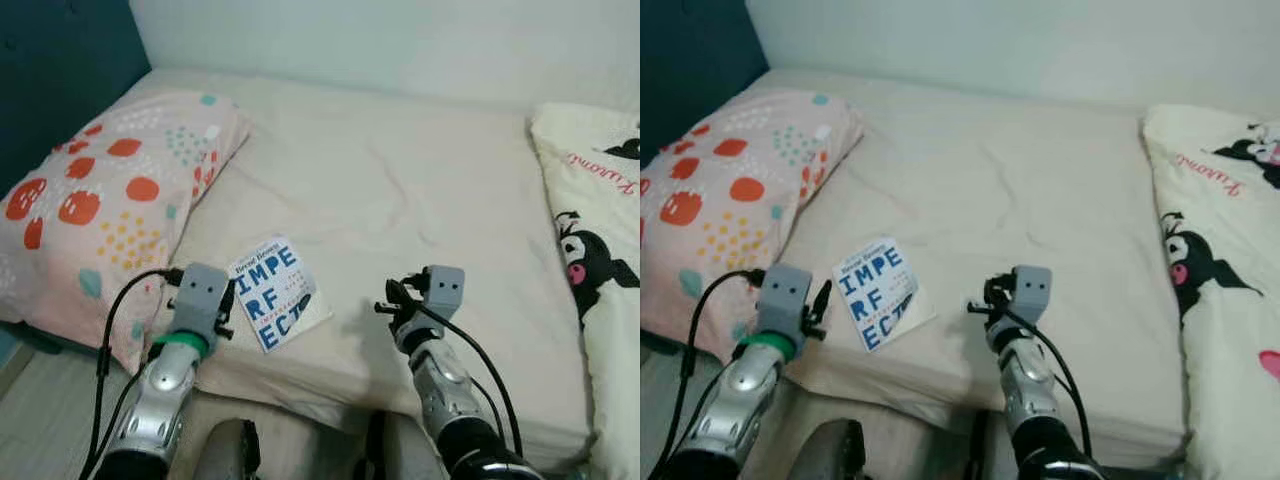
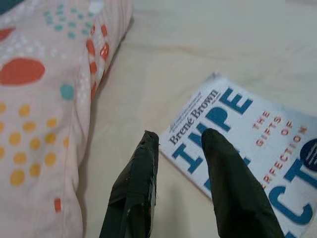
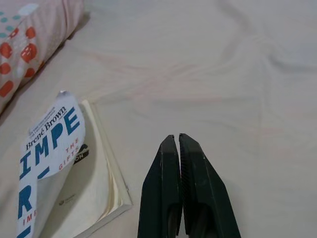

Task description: Clean up the room

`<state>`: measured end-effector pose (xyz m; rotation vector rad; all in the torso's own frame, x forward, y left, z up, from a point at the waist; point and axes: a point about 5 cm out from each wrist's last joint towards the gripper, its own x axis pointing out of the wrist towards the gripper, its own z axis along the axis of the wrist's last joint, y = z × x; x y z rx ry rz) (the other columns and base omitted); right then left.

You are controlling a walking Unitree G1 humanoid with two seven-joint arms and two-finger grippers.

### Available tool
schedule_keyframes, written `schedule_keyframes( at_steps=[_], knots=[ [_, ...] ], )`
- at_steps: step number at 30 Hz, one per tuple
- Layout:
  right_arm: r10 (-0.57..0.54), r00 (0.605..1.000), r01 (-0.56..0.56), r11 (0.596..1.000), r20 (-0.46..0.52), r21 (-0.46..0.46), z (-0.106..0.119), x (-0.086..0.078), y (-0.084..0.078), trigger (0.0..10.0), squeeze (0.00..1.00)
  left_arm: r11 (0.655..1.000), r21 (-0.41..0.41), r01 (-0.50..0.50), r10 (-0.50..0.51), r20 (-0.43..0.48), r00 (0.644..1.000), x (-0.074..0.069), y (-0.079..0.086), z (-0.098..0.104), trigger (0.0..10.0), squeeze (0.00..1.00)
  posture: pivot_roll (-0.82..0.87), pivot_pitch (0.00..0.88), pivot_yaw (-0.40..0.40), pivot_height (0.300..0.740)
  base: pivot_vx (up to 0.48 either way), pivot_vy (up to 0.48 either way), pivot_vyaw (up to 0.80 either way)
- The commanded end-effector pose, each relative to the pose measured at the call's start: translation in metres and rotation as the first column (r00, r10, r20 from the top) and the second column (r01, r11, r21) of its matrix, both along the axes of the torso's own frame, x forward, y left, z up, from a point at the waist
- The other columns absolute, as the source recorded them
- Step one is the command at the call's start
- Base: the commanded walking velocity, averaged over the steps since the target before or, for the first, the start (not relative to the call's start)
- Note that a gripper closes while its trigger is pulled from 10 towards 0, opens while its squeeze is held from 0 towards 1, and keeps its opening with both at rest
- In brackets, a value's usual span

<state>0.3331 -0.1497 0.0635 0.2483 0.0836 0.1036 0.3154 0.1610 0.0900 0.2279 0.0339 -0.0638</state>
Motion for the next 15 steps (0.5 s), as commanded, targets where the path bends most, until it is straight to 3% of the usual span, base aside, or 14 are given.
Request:
schedule_keyframes(
  at_steps=[1, 15],
  knots=[
    [-0.017, 0.999, 0.017, 1.0, -0.042, 0.0, -0.009, -0.005, -0.0017, 10.0, 0.0, 1.0, 0.009, -0.001, 0.001, -0.038, 0.999, -0.0017, -0.0003, -0.0096, 10.0, 0.0, 0.04, 0.0, 0.089, 0.655, 0.0, 0.0, 0.0],
    [-0.03, 0.997, 0.028, 0.999, -0.075, -0.028, -0.0149, -0.0105, -0.0049, 10.0, 0.0, 0.999, 0.03, 0.036, -0.034, -0.051, 0.998, -0.0008, -0.0025, -0.0158, 10.0, 0.0, 0.03, 0.0, 0.121, 0.72, 0.0, 0.0, 0.0]
  ],
)
